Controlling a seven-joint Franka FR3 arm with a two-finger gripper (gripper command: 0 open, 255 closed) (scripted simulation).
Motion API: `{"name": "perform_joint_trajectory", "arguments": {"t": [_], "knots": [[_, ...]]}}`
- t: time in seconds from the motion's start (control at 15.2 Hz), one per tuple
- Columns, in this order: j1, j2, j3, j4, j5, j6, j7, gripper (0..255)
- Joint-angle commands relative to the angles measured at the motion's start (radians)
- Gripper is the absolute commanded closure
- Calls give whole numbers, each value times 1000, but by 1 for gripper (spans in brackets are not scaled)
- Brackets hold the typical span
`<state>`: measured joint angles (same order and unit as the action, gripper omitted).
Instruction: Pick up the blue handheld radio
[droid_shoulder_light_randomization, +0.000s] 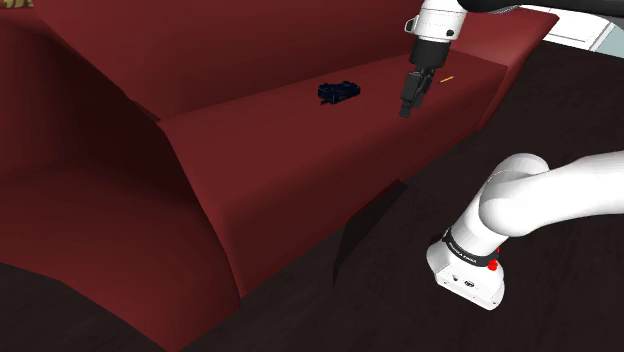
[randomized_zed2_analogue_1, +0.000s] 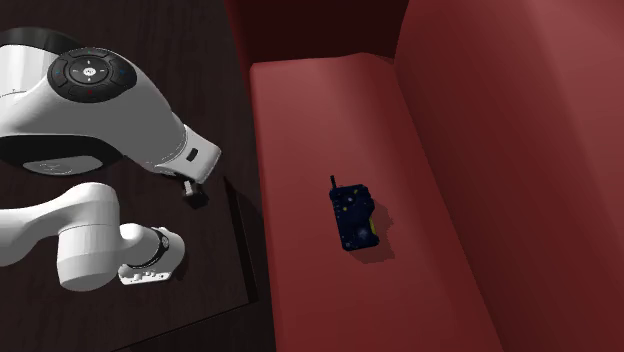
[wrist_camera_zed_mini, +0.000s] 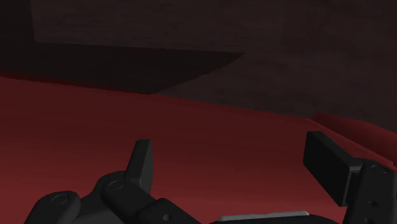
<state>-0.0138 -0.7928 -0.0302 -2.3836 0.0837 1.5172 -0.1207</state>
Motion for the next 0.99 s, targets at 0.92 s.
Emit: {"name": "perform_joint_trajectory", "arguments": {"t": [0.92], "knots": [[155,485,-269,291,-130,199,-821,0]]}}
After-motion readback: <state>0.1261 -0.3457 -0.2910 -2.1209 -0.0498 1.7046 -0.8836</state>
